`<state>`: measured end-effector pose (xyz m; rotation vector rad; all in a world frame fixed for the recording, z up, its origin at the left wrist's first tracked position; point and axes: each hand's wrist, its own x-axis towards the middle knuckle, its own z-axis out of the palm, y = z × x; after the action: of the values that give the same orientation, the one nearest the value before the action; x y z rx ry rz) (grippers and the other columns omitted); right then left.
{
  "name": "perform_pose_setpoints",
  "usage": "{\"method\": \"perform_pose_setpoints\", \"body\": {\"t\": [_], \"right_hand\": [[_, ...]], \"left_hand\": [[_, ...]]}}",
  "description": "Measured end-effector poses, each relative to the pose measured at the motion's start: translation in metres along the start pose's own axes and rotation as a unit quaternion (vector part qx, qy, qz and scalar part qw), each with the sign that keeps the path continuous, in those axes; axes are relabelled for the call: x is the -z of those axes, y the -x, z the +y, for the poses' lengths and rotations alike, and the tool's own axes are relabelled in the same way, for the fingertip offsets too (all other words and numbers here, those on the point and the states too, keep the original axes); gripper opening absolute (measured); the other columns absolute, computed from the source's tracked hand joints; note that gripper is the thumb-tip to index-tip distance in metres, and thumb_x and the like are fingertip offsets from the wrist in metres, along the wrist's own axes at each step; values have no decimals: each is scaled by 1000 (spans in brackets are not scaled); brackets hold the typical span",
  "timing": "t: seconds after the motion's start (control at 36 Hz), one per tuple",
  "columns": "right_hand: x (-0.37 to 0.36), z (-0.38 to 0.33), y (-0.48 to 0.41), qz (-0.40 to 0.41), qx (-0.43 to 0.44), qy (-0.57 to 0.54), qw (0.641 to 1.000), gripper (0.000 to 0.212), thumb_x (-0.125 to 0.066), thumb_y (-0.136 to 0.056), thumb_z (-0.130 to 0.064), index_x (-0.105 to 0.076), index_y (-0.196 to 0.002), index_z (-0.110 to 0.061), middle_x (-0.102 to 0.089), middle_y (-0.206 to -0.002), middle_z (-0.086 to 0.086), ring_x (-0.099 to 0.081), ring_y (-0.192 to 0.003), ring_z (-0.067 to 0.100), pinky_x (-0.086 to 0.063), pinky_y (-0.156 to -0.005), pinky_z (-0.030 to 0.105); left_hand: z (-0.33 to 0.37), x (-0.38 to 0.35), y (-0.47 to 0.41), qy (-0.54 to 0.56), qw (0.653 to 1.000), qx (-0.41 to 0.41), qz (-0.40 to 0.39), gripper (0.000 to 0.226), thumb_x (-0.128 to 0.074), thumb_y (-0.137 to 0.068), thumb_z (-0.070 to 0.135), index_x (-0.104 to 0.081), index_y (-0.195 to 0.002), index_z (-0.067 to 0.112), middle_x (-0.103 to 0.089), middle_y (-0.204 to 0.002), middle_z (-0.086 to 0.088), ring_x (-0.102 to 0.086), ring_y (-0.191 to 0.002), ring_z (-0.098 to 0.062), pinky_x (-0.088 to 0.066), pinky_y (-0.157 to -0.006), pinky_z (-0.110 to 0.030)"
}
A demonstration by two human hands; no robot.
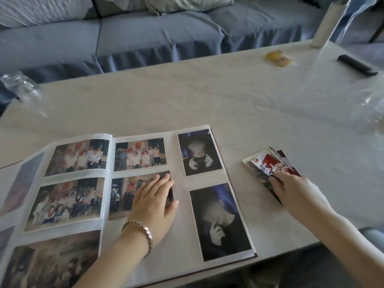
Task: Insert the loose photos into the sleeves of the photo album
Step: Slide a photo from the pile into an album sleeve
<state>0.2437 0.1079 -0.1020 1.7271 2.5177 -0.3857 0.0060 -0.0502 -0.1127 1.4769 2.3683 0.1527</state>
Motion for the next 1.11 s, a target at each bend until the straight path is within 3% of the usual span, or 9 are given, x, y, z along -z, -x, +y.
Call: {"method": "perform_pose_setpoints", "body": {"t": [0.14, 0.25, 0.42, 0.53, 0.67, 0.78, 0.89, 1.03, 1.11], "right_hand": [[-2, 3, 1, 101, -5, -4, 995, 23, -41, -97, -16, -52, -77, -10, -66, -82, 13, -49, -65, 31, -32, -57, 29], [-2, -11, 3, 319, 123, -54, 938, 16, -54, -86, -5, -68, -79, -1, -72, -84, 15, -68, -75, 31, -45, -74, 32], [-7, -53, 22, 238, 413, -68, 877, 31, -49, -83, -18, -69, -105, -11, -64, -120, 5, -55, -118, 18, -29, -108, 38], [-18, -66, 31, 180, 469, -80, 861, 28, -58, -86, -28, -68, -110, -18, -60, -127, 0, -47, -127, 16, -28, -110, 40], [-6, -77, 36, 69, 220, -308, 923, 41, -49, -90, -46, -47, -128, -31, -35, -136, -22, -25, -126, -9, -23, -103, 4], [-3, -72, 28, -66, 48, -556, 827, 41, -62, -82, -23, -50, -121, -26, -67, -99, -17, -65, -94, 1, -55, -72, 18], [3, -72, 30, -194, 31, -600, 776, 12, -59, -84, -11, -66, -94, -12, -74, -78, -3, -71, -72, 11, -54, -56, 18], [-1, -68, 33, -29, 74, -536, 840, 9, -60, -85, -11, -64, -81, -17, -72, -76, -6, -70, -69, 9, -56, -56, 21], [1, -59, 35, 111, 111, -426, 891, 10, -59, -84, -21, -66, -90, -16, -67, -83, -11, -64, -71, -1, -51, -53, 10]], "left_hand": [[6, 0, 2, 88, 996, 3, 32, 46, -46, -96, 31, -36, -141, 25, -27, -151, 10, -17, -142, -9, -14, -113, -22], [22, 10, 6, 267, 958, 42, 101, 23, -55, -92, 28, -59, -114, 23, -59, -115, 11, -53, -110, -7, -43, -82, -8], [51, 45, 2, 726, 651, 188, -119, 49, -62, -70, 36, -60, -105, 2, -71, -98, -20, -69, -85, -34, -57, -67, -41], [51, 39, 3, 618, 759, 204, -23, 16, -63, -85, 7, -62, -101, 7, -72, -88, -12, -70, -78, -25, -59, -65, -38], [32, 34, 7, 476, 867, 138, 51, 18, -58, -91, 12, -54, -92, 30, -66, -94, 10, -62, -88, -6, -54, -76, -28], [22, 34, 14, 450, 887, 94, 50, 24, -58, -90, 9, -54, -107, 26, -68, -103, 6, -64, -98, -11, -53, -87, -34], [18, 30, 22, 421, 904, 48, 56, 20, -59, -89, 14, -55, -107, 22, -69, -99, 6, -66, -93, -10, -55, -72, -18], [7, 23, 30, 260, 961, 51, 78, 39, -49, -94, 26, -44, -133, 23, -56, -119, 11, -61, -99, -6, -45, -63, -5], [-5, 17, 34, 115, 990, 15, 80, 50, -41, -97, 31, -30, -144, 22, -34, -148, 7, -34, -134, -7, -29, -108, -17]]}}
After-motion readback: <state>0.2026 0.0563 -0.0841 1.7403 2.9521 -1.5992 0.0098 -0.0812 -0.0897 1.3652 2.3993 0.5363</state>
